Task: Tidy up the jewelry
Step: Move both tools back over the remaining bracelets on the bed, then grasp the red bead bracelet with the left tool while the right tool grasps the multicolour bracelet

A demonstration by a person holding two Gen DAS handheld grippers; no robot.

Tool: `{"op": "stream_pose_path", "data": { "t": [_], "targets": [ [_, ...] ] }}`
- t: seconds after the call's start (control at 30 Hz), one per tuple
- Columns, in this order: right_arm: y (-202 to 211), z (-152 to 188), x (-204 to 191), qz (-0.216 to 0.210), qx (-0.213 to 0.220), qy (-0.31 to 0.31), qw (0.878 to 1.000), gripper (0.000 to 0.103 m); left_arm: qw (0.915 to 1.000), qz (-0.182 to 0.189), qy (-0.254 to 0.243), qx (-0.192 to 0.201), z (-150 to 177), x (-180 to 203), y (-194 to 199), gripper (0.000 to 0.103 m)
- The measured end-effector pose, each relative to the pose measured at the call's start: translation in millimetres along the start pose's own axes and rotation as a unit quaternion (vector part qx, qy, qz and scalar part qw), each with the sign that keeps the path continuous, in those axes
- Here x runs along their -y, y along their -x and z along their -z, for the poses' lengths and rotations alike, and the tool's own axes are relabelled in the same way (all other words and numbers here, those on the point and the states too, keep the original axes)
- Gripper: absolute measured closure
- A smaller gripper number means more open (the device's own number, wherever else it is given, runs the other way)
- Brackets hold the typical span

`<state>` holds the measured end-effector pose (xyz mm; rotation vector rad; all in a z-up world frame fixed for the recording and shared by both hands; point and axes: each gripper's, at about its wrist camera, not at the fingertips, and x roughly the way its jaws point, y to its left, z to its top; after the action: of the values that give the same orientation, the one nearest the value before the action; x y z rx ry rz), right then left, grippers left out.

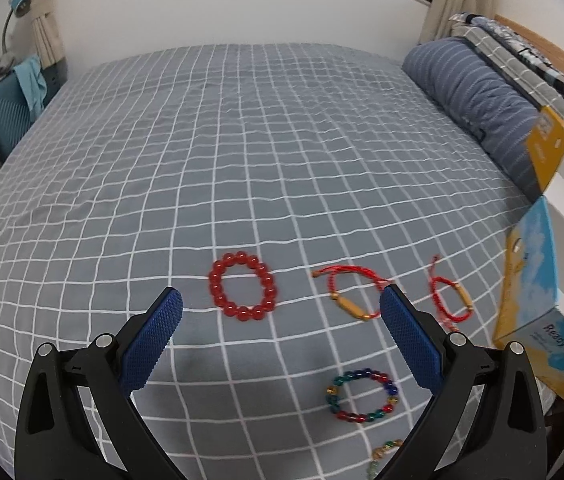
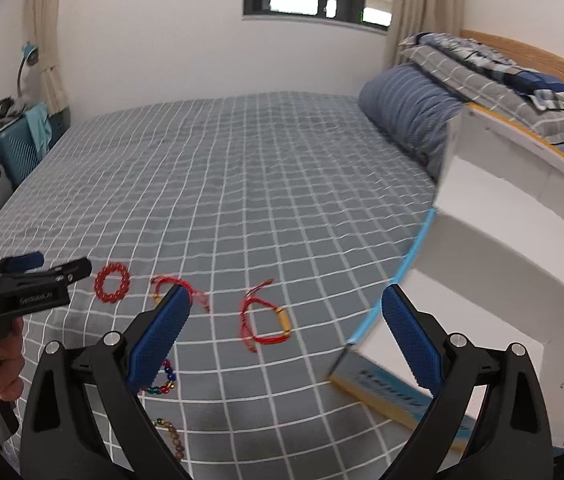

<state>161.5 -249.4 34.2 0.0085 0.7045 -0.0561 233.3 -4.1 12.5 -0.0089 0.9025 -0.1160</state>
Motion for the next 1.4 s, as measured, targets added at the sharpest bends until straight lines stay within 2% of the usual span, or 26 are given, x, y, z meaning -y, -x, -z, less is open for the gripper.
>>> {"op": "stream_pose_path", "data": {
  "t": [0.27, 0.53, 0.8, 0.97, 1.13, 1.2, 1.4],
  "targets": [
    [-44, 21, -32, -0.026, -0.057, 0.031, 0.998, 0.011, 0.9995, -0.013, 0.021, -0.022, 5, -29, -43, 0.006],
    [-78, 50, -62, -0.05, -0.111, 0.065, 0.99, 0.02, 0.998, -0.027, 0.039, -0.042, 6, -52, -81, 0.006],
    [-108, 69, -74, -0.071, -0.163, 0.063, 0.982, 0.033, 0.9961, -0.038, 0.048, -0.063, 12, -68, -116, 0.007],
    [-116, 77, -80, -0.079, -0.18, 0.069, 0.978, 0.043, 0.9957, -0.047, 0.042, -0.069, 13, -71, -126, 0.007],
    [-118, 78, -84, -0.094, -0.19, 0.078, 0.974, 0.058, 0.9946, -0.059, 0.035, -0.078, 13, -71, -133, 0.012],
    [-118, 78, -86, -0.098, -0.191, 0.078, 0.973, 0.06, 0.9943, -0.062, 0.038, -0.078, 12, -72, -134, 0.015],
    [-118, 77, -91, -0.11, -0.195, 0.076, 0.972, 0.061, 0.9937, -0.069, 0.043, -0.078, 11, -73, -132, 0.024]
  ]
}}
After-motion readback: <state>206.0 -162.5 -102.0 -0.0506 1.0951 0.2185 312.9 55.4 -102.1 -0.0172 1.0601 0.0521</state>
